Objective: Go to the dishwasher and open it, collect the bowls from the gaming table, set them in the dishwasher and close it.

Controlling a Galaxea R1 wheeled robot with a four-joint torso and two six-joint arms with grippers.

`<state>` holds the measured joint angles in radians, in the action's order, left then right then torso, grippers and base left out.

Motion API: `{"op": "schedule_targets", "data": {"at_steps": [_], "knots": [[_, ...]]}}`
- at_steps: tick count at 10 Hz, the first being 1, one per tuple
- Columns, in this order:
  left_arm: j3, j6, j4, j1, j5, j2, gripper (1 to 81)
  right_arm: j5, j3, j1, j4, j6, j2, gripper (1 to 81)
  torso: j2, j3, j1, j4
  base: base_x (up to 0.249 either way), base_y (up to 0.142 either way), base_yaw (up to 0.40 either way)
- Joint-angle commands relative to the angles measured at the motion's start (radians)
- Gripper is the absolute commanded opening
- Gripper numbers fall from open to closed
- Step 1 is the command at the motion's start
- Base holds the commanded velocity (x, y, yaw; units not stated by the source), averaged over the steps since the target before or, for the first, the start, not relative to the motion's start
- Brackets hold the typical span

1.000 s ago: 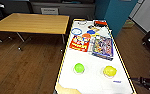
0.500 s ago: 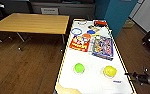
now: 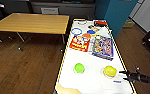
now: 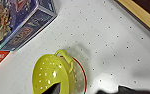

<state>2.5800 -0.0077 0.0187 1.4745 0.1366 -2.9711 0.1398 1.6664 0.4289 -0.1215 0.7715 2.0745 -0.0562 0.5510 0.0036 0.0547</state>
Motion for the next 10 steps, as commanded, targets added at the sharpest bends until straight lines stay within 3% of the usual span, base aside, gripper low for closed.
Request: {"op": "schedule_targets", "data": {"at_steps": [1, 10], "knots": [[-0.004, -0.002, -0.006, 0.025, -0.077, -0.002, 81.1, 0.029, 0.044, -0.112, -0.001, 0.008, 0.006, 81.1, 0.000, 0.000, 0.000, 0.000, 0.000, 0.000, 0.000], [-0.004, -0.003, -0.017, 0.025, -0.078, 0.009, 81.1, 0.024, 0.120, -0.133, -0.016, 0.011, 0.146, 81.1, 0.000, 0.000, 0.000, 0.000, 0.000, 0.000, 0.000]]}}
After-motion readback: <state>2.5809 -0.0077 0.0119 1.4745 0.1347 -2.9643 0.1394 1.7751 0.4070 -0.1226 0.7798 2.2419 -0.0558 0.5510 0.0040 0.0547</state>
